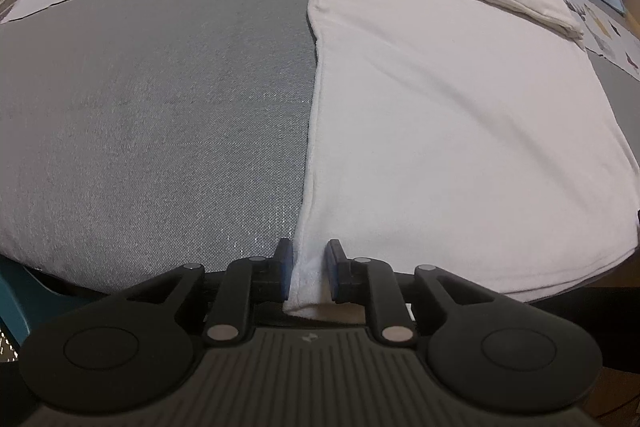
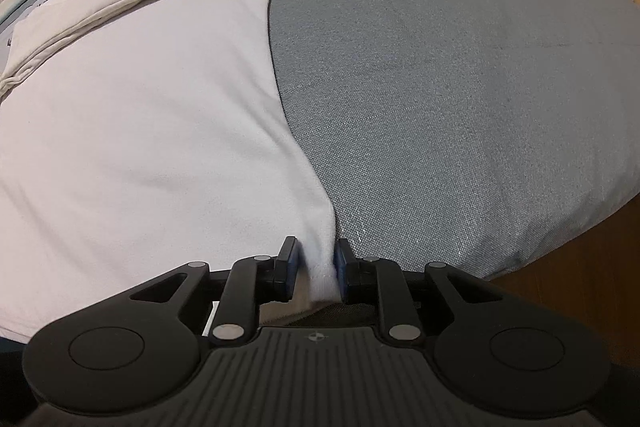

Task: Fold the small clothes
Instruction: 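Pinch the shirt hem corners with both grippers, then lift the hem with both grippers and fold it toward the collar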

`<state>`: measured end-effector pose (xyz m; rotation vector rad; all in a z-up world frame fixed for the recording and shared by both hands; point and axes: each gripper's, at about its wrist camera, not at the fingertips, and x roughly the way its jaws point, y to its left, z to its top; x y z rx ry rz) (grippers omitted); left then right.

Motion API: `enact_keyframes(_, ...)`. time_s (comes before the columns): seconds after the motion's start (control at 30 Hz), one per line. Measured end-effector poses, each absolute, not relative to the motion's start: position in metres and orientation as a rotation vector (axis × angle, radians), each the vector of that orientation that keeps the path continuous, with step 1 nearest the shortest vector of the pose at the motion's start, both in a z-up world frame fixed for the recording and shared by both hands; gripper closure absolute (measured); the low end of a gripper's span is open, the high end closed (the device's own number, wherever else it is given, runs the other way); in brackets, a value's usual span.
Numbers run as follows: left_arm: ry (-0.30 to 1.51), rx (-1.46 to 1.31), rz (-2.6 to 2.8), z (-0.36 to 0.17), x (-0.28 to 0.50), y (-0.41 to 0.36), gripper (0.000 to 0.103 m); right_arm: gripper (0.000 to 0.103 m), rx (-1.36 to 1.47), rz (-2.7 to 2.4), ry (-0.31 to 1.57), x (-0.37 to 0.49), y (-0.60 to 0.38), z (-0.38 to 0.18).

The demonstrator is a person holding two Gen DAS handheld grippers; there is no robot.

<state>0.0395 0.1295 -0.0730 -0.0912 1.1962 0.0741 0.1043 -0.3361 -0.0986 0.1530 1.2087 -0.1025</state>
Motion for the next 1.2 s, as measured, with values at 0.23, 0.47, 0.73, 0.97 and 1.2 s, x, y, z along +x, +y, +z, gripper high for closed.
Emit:
enact_keyframes(0.23,1.192,-0.086,0.064,-0.071,0.038,0.128,0.093,0.093,0.155,-0.087,1.198,0.102,-0.332,-0.096)
enact_keyframes(0.47,1.198,-0.102,0.056,-0.071,0.039,0.13,0.094,0.092,0.167,-0.094,1.205,0.102,-0.335,-0.097)
enact_keyframes(0.73,1.199,-0.075,0.061,-0.072,0.04,0.127,0.088,0.091,0.123,-0.087,1.208,0.105,-0.328,-0.099)
enact_keyframes(0.97,1.202,-0.057,0.067,-0.072,0.041,0.125,0.083,0.091,0.109,-0.085,1.205,0.105,-0.324,-0.101)
enact_keyframes(1.2,1.192,-0.024,0.041,-0.072,0.04,0.12,0.094,0.094,0.135,-0.071,1.185,0.103,-0.325,-0.098)
